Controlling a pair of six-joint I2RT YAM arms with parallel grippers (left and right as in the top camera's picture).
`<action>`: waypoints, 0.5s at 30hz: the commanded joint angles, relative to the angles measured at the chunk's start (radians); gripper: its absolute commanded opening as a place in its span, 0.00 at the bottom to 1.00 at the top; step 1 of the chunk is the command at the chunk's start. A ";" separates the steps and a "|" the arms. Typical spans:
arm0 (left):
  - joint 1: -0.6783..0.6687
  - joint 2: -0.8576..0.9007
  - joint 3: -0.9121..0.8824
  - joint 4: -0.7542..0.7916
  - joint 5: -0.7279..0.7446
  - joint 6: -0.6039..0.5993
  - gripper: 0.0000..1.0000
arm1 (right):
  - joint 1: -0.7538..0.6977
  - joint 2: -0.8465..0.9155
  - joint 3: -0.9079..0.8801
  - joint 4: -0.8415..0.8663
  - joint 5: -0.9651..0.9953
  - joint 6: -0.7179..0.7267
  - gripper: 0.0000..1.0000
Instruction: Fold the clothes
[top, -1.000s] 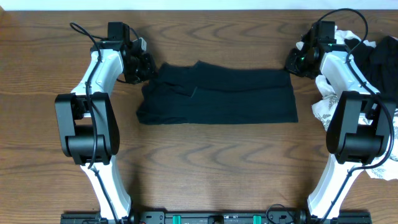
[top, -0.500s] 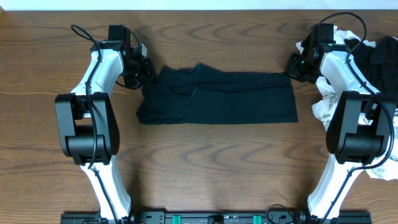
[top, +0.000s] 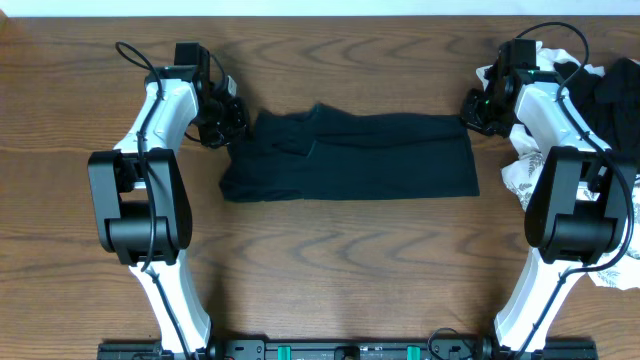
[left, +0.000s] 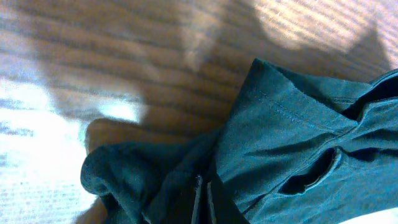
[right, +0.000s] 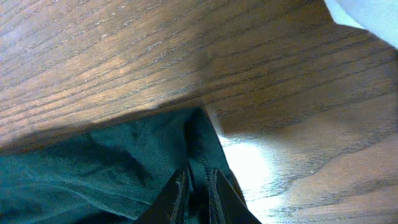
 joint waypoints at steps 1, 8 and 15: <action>0.020 -0.032 -0.009 -0.031 -0.002 0.010 0.06 | 0.013 -0.020 -0.004 -0.003 0.008 -0.005 0.13; 0.049 -0.032 -0.009 -0.065 -0.001 0.014 0.06 | 0.013 -0.020 -0.005 -0.019 0.008 -0.005 0.13; 0.048 -0.032 -0.009 -0.061 -0.001 0.029 0.06 | 0.013 -0.020 -0.008 -0.014 0.006 -0.005 0.13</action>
